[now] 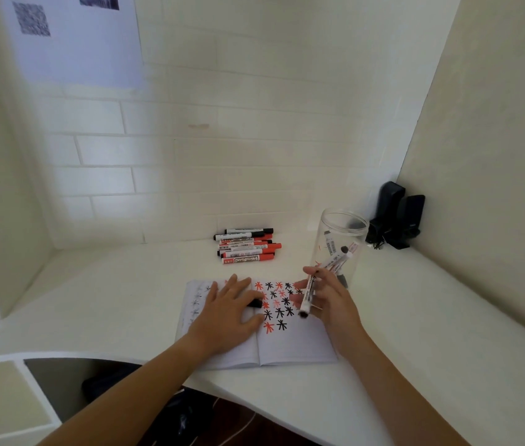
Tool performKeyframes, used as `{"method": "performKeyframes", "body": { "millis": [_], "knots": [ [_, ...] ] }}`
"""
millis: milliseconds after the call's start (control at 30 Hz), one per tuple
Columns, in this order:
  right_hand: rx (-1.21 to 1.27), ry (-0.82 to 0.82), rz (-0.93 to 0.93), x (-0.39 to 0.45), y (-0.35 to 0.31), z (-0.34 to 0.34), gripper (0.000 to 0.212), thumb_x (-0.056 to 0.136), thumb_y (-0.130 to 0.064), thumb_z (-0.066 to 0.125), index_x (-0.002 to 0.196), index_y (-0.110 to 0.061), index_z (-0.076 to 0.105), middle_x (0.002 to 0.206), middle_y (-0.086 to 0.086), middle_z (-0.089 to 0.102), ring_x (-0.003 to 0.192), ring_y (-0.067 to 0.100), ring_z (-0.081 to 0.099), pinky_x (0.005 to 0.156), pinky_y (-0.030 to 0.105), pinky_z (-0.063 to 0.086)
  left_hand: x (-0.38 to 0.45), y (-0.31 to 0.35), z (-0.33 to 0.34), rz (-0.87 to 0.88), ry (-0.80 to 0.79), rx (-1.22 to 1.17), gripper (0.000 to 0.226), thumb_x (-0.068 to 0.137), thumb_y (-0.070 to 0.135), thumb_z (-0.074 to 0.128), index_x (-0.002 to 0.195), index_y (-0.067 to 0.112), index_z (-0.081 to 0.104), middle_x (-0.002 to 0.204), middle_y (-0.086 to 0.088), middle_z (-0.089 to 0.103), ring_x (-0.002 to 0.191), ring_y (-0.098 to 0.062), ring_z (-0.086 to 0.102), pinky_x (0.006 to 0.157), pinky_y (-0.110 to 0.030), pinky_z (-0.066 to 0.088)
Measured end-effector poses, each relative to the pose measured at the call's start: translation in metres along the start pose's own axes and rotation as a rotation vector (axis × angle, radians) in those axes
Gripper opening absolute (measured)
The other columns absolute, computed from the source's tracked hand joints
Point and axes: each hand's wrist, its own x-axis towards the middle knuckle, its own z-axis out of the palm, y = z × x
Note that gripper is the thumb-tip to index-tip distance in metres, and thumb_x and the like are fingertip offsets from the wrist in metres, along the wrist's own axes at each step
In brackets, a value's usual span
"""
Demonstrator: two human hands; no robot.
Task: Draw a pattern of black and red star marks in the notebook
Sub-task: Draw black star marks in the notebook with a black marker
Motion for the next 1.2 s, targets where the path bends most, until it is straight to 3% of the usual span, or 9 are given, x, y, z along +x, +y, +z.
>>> {"method": "performKeyframes", "body": {
  "millis": [133, 233, 300, 467, 533, 600, 800, 1200],
  "knots": [
    [-0.118, -0.047, -0.006, -0.006, 0.002, 0.002, 0.016, 0.103, -0.023, 0.062, 0.114, -0.012, 0.063, 0.083, 0.015, 0.068, 0.068, 0.025, 0.065, 0.058, 0.028, 0.045, 0.0, 0.0, 0.0, -0.012, -0.004, 0.004, 0.048, 0.093, 0.063, 0.042, 0.139, 0.049, 0.04, 0.166, 0.013, 0.017, 0.155, -0.012, -0.002, 0.124, -0.044, -0.009],
    [-0.216, -0.006, -0.022, -0.008, 0.004, 0.006, 0.028, 0.108, -0.033, 0.052, 0.103, -0.009, 0.067, 0.068, 0.014, 0.055, 0.056, 0.017, 0.049, 0.049, 0.024, 0.037, 0.001, -0.001, 0.0, -0.018, -0.008, 0.015, 0.049, 0.092, 0.065, 0.042, 0.139, 0.049, 0.04, 0.165, 0.013, 0.018, 0.155, -0.011, 0.001, 0.124, -0.043, -0.008],
    [-0.232, -0.007, -0.022, -0.011, 0.005, 0.007, 0.028, 0.11, -0.029, 0.045, 0.104, -0.014, 0.068, 0.066, 0.014, 0.056, 0.052, 0.018, 0.049, 0.046, 0.024, 0.036, 0.0, 0.0, -0.001, -0.026, -0.009, 0.007, 0.05, 0.091, 0.066, 0.042, 0.139, 0.049, 0.04, 0.165, 0.014, 0.019, 0.154, -0.011, 0.002, 0.124, -0.042, -0.007],
    [-0.332, -0.057, -0.015, -0.015, 0.006, 0.006, 0.01, 0.1, -0.016, 0.062, 0.109, -0.022, 0.063, 0.085, 0.012, 0.074, 0.058, 0.028, 0.067, 0.043, 0.025, 0.04, 0.0, 0.002, -0.002, -0.031, -0.005, 0.011, 0.05, 0.092, 0.064, 0.044, 0.139, 0.049, 0.041, 0.165, 0.013, 0.02, 0.154, -0.011, 0.004, 0.124, -0.042, -0.005],
    [-0.422, -0.021, -0.042, -0.017, 0.005, 0.007, 0.003, 0.1, -0.021, 0.066, 0.1, -0.018, 0.065, 0.075, 0.006, 0.072, 0.051, 0.024, 0.065, 0.04, 0.024, 0.04, 0.001, 0.002, -0.001, -0.036, -0.007, 0.01, 0.05, 0.092, 0.065, 0.045, 0.139, 0.049, 0.041, 0.165, 0.014, 0.02, 0.154, -0.011, 0.004, 0.124, -0.042, -0.005],
    [-0.537, 0.042, -0.086, -0.018, 0.007, 0.008, 0.016, 0.099, -0.027, 0.068, 0.09, -0.014, 0.064, 0.06, 0.001, 0.065, 0.042, 0.02, 0.058, 0.04, 0.024, 0.043, 0.001, 0.001, -0.001, -0.035, -0.008, 0.002, 0.05, 0.092, 0.065, 0.044, 0.139, 0.05, 0.041, 0.164, 0.014, 0.02, 0.154, -0.011, 0.004, 0.124, -0.041, -0.005],
    [-0.633, 0.097, -0.096, -0.025, 0.01, 0.007, 0.02, 0.098, -0.021, 0.068, 0.082, -0.014, 0.058, 0.047, 0.004, 0.061, 0.034, 0.017, 0.053, 0.042, 0.025, 0.047, 0.001, -0.001, 0.0, -0.028, 0.001, 0.002, 0.05, 0.092, 0.066, 0.044, 0.138, 0.05, 0.041, 0.164, 0.014, 0.021, 0.154, -0.011, 0.004, 0.124, -0.041, -0.005],
    [-0.689, 0.069, -0.08, -0.024, 0.011, 0.006, 0.02, 0.097, -0.02, 0.067, 0.082, -0.01, 0.058, 0.049, 0.006, 0.062, 0.036, 0.018, 0.054, 0.046, 0.026, 0.05, 0.001, 0.001, 0.0, -0.027, 0.015, -0.014, 0.047, 0.092, 0.064, 0.048, 0.137, 0.05, 0.044, 0.164, 0.013, 0.023, 0.154, -0.012, 0.006, 0.123, -0.041, -0.004]
  ]
}}
